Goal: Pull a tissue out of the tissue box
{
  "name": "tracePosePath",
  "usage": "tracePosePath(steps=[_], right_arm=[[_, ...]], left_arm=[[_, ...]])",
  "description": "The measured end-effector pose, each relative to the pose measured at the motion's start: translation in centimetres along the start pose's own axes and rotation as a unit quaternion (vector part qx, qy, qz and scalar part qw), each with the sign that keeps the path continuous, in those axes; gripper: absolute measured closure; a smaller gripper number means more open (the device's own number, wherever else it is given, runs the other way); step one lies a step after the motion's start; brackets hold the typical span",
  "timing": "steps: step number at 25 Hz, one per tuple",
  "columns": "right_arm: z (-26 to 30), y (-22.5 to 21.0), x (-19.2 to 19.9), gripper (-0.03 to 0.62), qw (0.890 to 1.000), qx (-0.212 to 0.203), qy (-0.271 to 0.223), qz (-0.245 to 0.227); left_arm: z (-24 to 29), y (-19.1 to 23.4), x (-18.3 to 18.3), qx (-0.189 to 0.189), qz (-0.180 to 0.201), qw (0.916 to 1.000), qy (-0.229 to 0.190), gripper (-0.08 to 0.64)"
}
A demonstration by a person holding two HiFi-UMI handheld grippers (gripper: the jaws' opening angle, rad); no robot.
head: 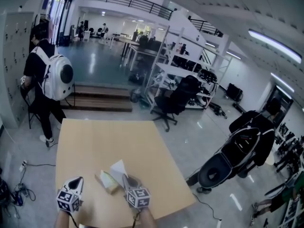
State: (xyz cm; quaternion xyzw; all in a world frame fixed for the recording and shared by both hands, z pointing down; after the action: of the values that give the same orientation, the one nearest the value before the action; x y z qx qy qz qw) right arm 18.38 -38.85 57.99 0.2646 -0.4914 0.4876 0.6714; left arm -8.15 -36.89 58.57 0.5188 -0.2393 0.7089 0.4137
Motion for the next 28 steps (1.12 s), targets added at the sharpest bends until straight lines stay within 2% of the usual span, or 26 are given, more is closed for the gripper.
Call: tracePosePath(steps=[14, 28], right_arm=[[-5.3, 1.2, 1.2, 0.586, 1.000, 0.003, -0.015, -0.011], [-8.7, 2.9, 2.3, 0.586, 1.000, 0.012, -0.024, -0.005]], left_arm=[[-1.6, -3.5, -0.2, 0.011, 0.014, 0.9998, -0.005, 0.552], [-3.3, -4.1, -1.1, 0.018, 0.015, 0.9996, -0.017, 0.552]])
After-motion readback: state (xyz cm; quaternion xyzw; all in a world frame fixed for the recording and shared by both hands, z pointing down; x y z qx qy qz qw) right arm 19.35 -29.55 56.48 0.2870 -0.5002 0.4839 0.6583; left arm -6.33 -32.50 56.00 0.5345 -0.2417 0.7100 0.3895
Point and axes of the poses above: the fingertips, and each gripper's own axes: z forward along the fingers, y to its left, x out of its underside, the point moved 5 cm from there along -z, backward along the fingers, and after that the axes turned 10 degrees about y, right-handed, at the moved point
